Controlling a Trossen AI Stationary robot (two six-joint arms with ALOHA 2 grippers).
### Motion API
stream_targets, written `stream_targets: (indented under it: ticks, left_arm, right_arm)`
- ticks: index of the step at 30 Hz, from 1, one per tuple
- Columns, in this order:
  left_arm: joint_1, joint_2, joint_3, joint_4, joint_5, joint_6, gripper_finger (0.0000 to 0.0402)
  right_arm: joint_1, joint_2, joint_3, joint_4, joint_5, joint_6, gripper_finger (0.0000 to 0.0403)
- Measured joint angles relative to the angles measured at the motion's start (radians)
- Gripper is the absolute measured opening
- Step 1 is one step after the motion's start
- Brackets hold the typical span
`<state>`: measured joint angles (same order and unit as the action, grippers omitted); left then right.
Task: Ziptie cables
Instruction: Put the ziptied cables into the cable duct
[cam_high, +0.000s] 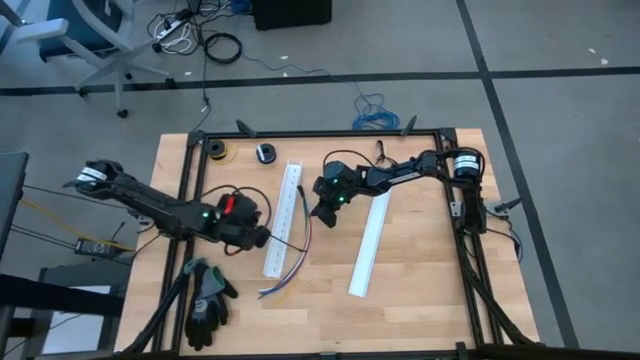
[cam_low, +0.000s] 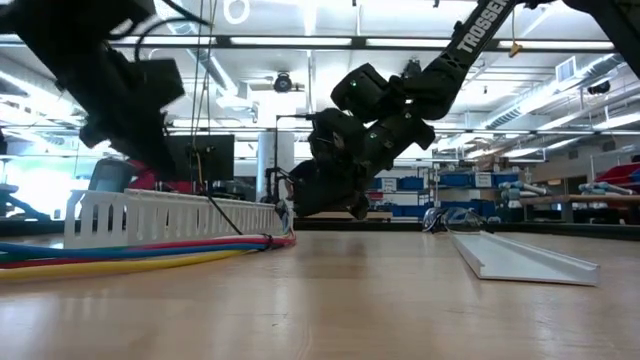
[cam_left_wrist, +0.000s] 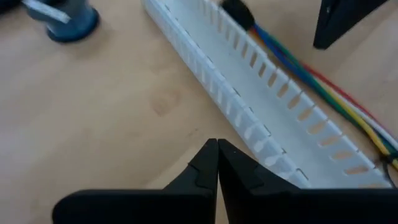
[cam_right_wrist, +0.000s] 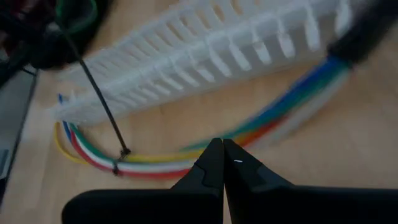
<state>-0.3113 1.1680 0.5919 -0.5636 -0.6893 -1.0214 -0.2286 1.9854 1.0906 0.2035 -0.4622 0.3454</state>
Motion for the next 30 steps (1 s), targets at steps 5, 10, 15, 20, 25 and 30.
stream_targets:
  ticks: [5,10,15,20,25,30]
  left_arm:
    - [-0.045,-0.099,0.002,-0.053,-0.1,-0.003,0.0019]
    - [-0.078,-0.147,0.002,-0.086,-0.165,-0.006,0.0019]
    - [-0.091,-0.151,0.002,-0.126,-0.179,-0.027,0.0019]
    - [-0.091,-0.154,0.002,-0.222,-0.188,-0.106,0.0019]
    - [-0.091,-0.155,0.002,-0.238,-0.213,-0.116,0.0019]
    - [-0.091,-0.155,0.0,-0.245,-0.218,-0.116,0.0019]
  right_arm:
    - [-0.008,-0.025,0.001,-0.049,0.083,-0.056,0.0]
    - [-0.006,-0.023,-0.001,-0.051,0.141,-0.128,0.0003]
    - [-0.001,-0.023,0.0,0.008,0.122,-0.164,0.0032]
    - [-0.002,0.009,0.002,0.074,0.145,-0.131,0.0088]
    - [-0.001,0.084,0.029,0.114,0.171,-0.055,0.0144]
    - [-0.001,0.154,0.109,0.123,0.171,-0.051,0.0169]
